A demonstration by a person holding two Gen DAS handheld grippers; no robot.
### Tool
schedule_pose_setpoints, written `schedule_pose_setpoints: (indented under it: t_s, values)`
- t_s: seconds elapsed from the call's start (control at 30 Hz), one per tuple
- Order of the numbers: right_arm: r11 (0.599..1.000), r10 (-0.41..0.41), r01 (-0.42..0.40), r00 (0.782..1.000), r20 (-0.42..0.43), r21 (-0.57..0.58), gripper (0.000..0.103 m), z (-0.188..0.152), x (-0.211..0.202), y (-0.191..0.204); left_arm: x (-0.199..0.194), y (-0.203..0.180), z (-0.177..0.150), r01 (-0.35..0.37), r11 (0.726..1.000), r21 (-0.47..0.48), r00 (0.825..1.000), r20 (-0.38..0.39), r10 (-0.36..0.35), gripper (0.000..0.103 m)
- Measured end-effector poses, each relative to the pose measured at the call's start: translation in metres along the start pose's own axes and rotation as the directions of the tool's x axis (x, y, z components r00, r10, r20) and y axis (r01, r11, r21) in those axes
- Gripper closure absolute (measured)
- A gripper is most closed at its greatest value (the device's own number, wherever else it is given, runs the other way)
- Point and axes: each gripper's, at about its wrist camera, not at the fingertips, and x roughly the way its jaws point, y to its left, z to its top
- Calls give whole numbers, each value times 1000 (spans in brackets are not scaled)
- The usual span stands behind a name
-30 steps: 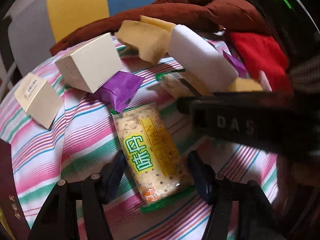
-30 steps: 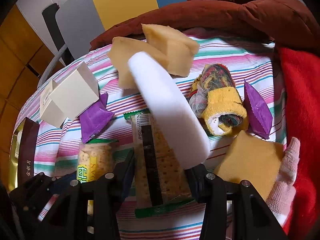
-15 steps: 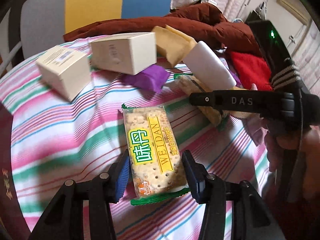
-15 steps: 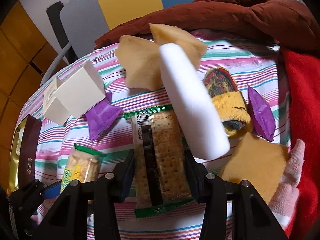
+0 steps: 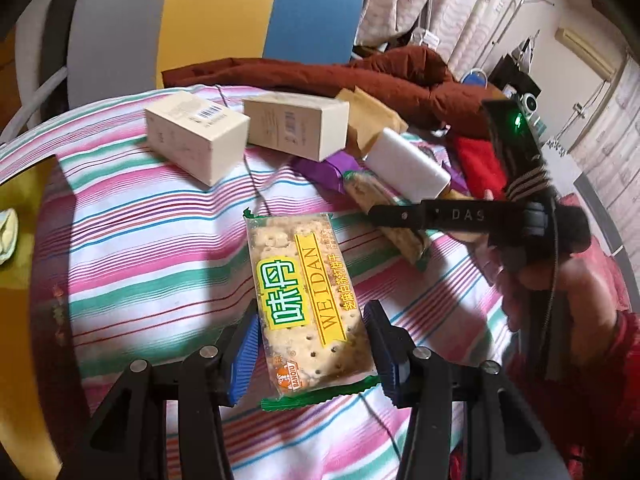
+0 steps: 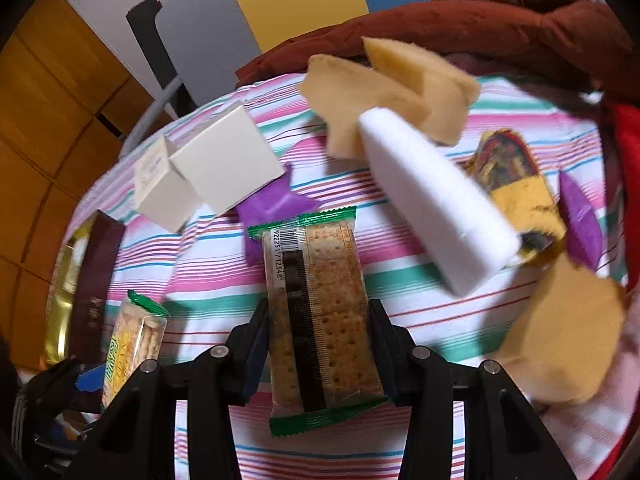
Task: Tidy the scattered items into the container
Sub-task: 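Grasp the yellow cracker packet with the left tool while the right tool grasps a cracker packet, then carry both cracker packets into the gold tray and open both tools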
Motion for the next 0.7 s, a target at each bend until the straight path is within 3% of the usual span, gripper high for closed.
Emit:
schedule_pose_setpoints:
  t_s: [0.3,0.47,0.7]
  values:
    - [982,179,-178,983,-29,58,56,-22,-1,24,-52,39,-5,9,995,-97,997,75,-2,52]
    - [973,227,-225,973,-41,39,56,-23,7,65,-82,67,-4,15,986,-164,991,136,8,52]
    - [955,293,-295,955,-43,-45,56,-16,6,137,-104,120,-10,-22,962,-271,984,165,69,52]
